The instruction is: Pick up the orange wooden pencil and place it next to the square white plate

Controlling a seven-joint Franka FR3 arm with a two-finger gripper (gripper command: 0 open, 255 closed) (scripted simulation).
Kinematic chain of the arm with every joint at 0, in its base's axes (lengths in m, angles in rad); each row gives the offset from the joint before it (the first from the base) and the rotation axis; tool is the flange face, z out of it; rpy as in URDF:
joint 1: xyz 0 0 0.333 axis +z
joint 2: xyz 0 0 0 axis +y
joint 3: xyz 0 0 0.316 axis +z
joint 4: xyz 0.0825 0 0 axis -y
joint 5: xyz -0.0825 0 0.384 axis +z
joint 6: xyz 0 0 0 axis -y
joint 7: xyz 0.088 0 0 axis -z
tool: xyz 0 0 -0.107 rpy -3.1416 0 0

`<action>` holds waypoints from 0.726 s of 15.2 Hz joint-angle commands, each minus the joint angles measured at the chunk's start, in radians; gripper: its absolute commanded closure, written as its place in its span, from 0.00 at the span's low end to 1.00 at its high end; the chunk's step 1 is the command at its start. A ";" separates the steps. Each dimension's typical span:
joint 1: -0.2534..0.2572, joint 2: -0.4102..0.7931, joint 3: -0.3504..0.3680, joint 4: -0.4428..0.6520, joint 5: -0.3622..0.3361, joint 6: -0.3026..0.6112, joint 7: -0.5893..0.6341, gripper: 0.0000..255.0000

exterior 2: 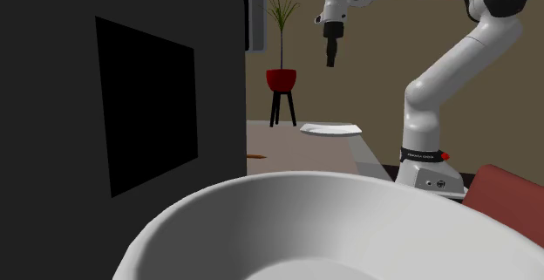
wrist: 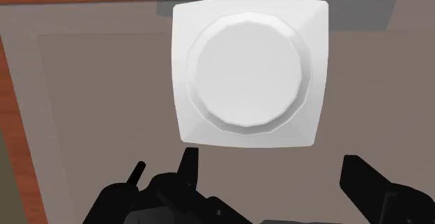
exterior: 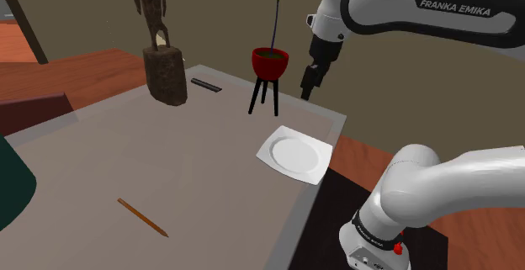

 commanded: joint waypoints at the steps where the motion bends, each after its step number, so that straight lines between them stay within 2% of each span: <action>1: 0.000 0.000 0.000 0.000 0.000 0.000 0.000 0.00; 11: 0.074 0.187 0.128 -0.027 0.137 0.196 0.151 0.00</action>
